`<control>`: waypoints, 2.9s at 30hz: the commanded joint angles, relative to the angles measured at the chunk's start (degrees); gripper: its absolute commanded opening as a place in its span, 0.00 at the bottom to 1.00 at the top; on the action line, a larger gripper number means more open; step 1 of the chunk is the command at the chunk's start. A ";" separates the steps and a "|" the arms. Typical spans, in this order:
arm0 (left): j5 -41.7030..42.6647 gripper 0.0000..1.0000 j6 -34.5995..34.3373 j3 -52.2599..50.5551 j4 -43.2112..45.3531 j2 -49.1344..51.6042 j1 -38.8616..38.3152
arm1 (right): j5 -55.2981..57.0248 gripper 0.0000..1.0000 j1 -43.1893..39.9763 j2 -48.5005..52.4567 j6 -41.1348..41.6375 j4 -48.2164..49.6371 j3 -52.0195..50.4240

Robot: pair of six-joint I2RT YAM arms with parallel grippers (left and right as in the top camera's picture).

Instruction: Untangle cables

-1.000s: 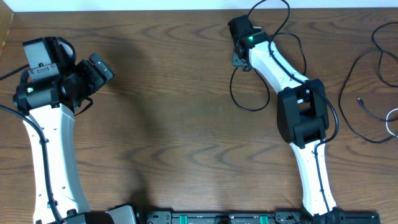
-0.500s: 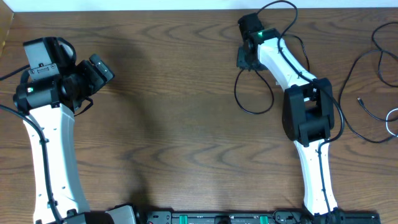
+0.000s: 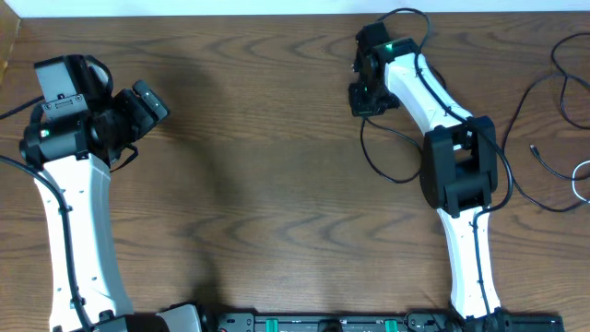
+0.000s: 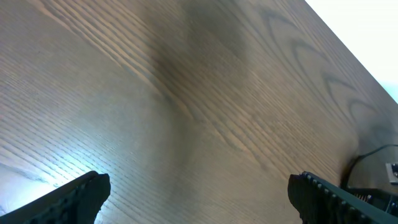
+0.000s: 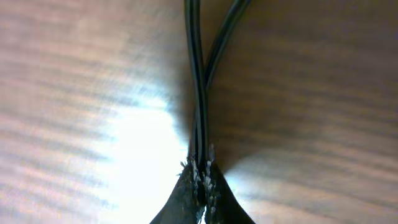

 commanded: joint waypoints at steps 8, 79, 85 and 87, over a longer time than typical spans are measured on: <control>-0.20 0.96 0.74 -0.57 -0.15 0.31 0.11 | -4.00 0.01 -3.78 -25.81 -5.99 -4.48 1.20; -0.17 0.96 0.74 -0.57 0.70 0.31 0.11 | -0.96 0.99 -49.05 -28.48 -11.76 -16.09 20.65; -0.20 0.96 0.76 -0.57 0.74 0.31 0.11 | -9.94 0.96 -38.80 -28.46 -28.52 -28.02 19.69; -0.20 0.96 0.76 -0.57 0.74 0.31 0.11 | -9.62 0.95 -35.06 -28.35 -31.74 -29.77 18.32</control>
